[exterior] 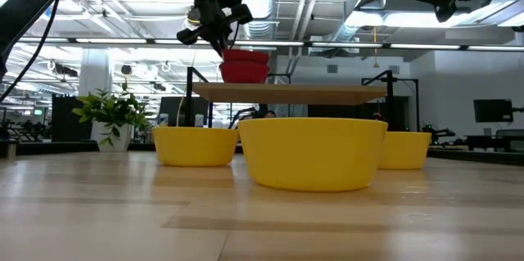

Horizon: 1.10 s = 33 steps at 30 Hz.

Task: Pick & Place Mini bowls
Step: Stack the bottom white bowl on the white bowl on the shelf

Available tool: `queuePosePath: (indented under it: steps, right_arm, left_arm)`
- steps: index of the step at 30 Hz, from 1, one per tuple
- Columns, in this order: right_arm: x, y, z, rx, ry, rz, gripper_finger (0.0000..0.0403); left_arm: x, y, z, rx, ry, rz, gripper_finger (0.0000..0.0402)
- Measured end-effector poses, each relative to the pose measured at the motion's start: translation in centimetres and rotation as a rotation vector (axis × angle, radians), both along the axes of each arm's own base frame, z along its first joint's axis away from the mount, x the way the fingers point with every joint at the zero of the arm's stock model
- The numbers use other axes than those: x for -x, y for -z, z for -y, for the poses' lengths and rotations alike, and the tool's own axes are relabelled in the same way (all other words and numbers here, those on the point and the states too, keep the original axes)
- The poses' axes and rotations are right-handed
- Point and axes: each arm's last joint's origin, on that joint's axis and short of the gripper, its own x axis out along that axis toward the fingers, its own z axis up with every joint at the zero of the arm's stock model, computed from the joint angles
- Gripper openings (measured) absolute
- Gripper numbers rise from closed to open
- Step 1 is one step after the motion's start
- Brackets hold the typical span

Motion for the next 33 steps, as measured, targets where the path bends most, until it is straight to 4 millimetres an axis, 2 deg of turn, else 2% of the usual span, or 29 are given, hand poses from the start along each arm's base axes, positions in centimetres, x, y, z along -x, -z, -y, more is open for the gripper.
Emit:
queuePosePath:
  steps: [33]
  right_arm:
    - [0.0, 0.0, 0.0, -0.015, 0.002, 0.004, 0.0017]
  left_arm:
    - [-0.03, 0.87, -0.33, 0.007, 0.0, -0.011, 0.0009]
